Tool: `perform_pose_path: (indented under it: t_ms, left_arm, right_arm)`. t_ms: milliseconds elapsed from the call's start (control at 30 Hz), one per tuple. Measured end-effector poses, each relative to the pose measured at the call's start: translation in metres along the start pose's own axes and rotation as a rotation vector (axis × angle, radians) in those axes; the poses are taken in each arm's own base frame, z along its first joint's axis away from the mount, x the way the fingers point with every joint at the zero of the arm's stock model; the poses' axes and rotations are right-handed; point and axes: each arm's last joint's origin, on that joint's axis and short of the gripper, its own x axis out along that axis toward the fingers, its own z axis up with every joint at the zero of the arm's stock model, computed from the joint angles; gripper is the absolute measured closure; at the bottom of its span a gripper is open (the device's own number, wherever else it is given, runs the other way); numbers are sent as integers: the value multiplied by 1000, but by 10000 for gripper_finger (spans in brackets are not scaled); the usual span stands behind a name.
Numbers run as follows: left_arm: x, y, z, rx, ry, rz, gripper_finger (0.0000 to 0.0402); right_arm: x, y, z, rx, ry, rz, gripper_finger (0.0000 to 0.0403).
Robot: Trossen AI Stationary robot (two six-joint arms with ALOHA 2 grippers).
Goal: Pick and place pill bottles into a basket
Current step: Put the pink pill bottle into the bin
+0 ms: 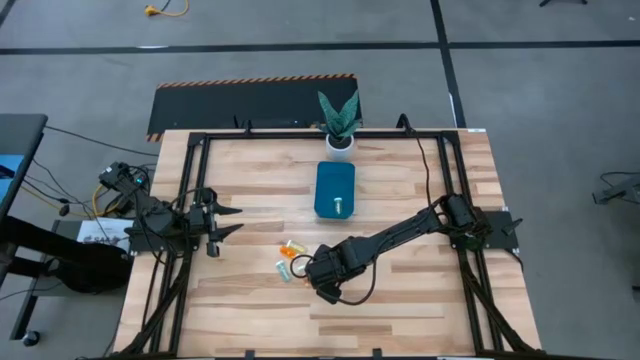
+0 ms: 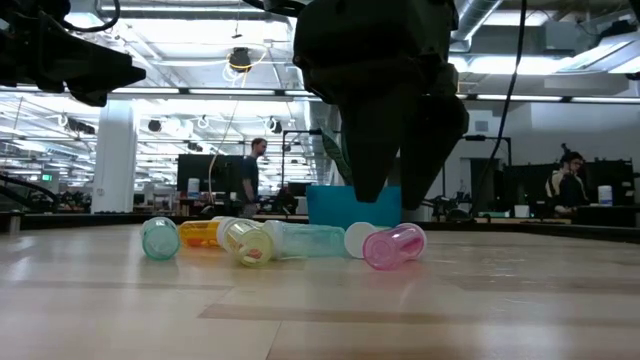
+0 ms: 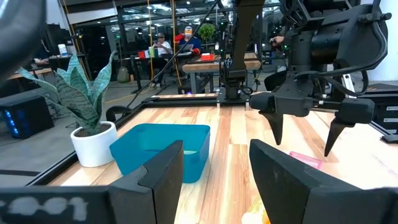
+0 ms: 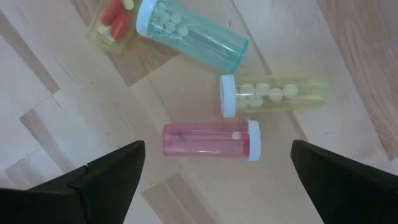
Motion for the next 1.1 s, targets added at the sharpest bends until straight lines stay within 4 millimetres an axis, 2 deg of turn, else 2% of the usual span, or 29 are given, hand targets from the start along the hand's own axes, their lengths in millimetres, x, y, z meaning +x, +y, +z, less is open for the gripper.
perform_pose_path:
  t_ms: [933, 1100]
  left_arm:
    - [0, 0, 0, 0, 0, 0, 226]
    - [0, 0, 0, 0, 0, 0, 226]
  right_arm:
    - [0, 3, -2, -1, -5, 5, 3]
    - [14, 4, -2, -7, 17, -13, 3]
